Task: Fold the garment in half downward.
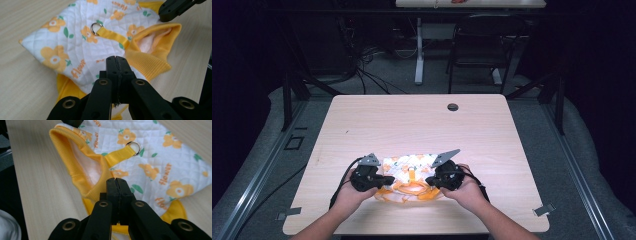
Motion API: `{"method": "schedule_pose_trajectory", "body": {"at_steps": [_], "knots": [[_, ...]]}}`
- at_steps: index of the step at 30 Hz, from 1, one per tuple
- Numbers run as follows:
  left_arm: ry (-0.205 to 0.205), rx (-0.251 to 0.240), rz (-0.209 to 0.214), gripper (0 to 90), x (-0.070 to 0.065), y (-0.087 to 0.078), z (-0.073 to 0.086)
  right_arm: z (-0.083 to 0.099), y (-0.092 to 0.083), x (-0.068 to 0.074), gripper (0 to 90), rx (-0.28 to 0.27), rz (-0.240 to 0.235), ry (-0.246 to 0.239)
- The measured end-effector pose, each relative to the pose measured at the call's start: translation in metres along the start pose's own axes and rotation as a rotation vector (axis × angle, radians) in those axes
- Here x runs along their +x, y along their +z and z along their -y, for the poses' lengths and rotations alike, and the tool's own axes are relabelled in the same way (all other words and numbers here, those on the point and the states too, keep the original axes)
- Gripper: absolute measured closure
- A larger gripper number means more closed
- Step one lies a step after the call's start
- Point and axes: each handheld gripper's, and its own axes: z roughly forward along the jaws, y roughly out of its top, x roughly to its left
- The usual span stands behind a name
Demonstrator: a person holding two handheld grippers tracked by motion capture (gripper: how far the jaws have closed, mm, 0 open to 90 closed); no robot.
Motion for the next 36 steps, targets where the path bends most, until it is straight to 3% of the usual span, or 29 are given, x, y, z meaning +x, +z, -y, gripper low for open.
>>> {"method": "schedule_pose_trajectory", "body": {"at_steps": [4,7,12,19,36], "knots": [[-0.015,-0.002,0.005,90.0,-0.002,0.004,0.012,0.011,0.005,0.005,90.0,-0.003,-0.022,0.009],[-0.008,0.016,-0.011,90.0,-0.002,0.007,0.021,0.019,0.01,0.009,90.0,0.012,-0.017,0.007],[-0.017,0.005,-0.019,90.0,0.001,0.012,0.031,0.029,0.018,0.009,90.0,0.034,-0.02,0.014],[0.009,0.012,-0.03,90.0,0.001,0.014,0.03,0.031,0.021,0.008,90.0,0.028,-0.02,0.023],[-0.012,0.006,-0.051,90.0,0.012,0.021,0.021,0.029,0.023,0.004,90.0,0.021,-0.003,0.039]]}}
